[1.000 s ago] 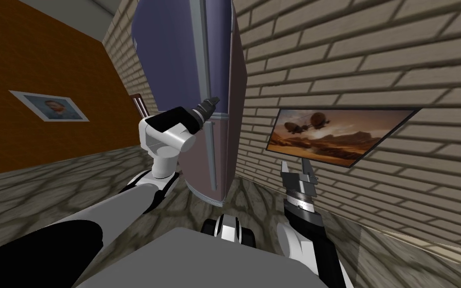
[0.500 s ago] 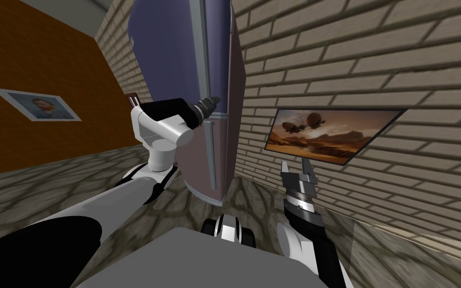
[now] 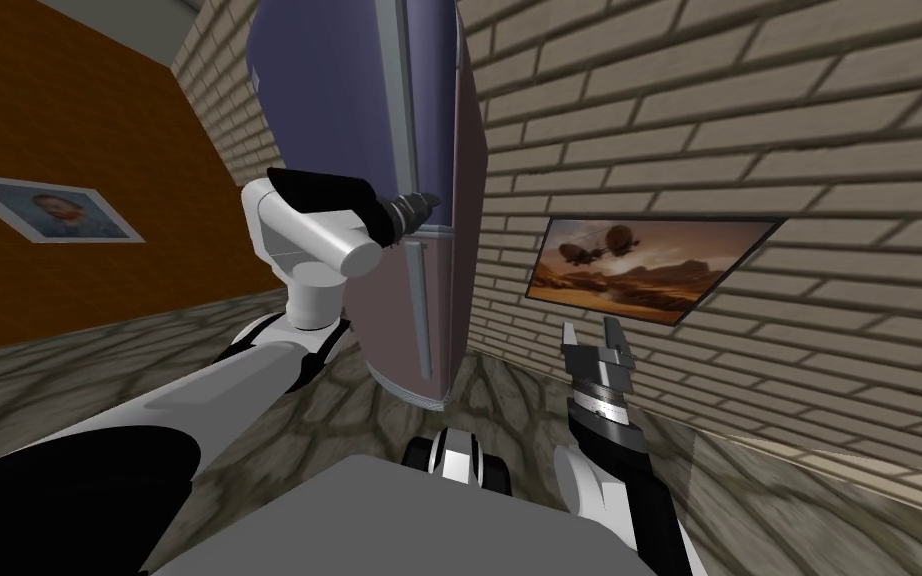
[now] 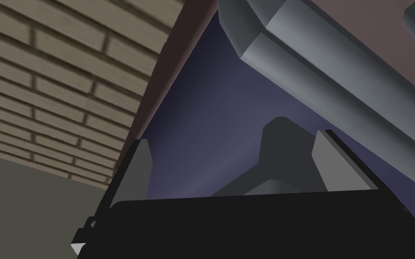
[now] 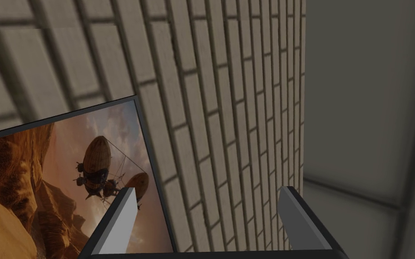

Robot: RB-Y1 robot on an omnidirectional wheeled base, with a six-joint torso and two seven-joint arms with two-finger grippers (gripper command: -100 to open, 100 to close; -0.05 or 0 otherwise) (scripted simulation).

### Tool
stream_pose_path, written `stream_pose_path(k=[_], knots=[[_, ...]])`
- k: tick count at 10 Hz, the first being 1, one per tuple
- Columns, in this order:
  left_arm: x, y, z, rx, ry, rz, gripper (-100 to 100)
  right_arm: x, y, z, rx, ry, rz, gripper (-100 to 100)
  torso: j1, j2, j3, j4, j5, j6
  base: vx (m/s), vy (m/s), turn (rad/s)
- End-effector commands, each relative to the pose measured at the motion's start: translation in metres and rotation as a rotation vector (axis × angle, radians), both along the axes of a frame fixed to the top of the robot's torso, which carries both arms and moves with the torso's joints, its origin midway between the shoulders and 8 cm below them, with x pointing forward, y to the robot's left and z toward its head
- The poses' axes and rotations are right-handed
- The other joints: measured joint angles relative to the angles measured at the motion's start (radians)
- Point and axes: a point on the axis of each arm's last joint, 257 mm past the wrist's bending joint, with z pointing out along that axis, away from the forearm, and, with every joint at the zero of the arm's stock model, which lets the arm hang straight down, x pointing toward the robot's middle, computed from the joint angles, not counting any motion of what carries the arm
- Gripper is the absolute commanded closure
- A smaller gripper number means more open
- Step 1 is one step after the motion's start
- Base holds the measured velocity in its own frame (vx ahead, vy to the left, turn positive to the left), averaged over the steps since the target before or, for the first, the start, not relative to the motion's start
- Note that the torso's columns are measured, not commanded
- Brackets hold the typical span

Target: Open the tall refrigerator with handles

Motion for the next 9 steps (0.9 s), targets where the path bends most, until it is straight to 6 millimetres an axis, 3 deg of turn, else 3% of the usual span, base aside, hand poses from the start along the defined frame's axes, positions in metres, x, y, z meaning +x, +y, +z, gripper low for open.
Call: stream_pose_path(k=[1, 9], knots=[[-0.001, 0.013, 0.009, 0.037, 0.039, 0.047, -100, 0.000, 0.000, 0.000, 0.000, 0.000, 0.000, 0, 0.001, 0.000, 0.000, 0.001, 0.000, 0.000, -0.022, 0.010, -0.055], [-0.006, 0.043, 0.017, 0.109, 0.167, 0.152, -100, 0.000, 0.000, 0.000, 0.000, 0.000, 0.000, 0, 0.011, 0.004, 0.000, 0.008, 0.002, -0.006, -0.017, 0.002, -0.044]])
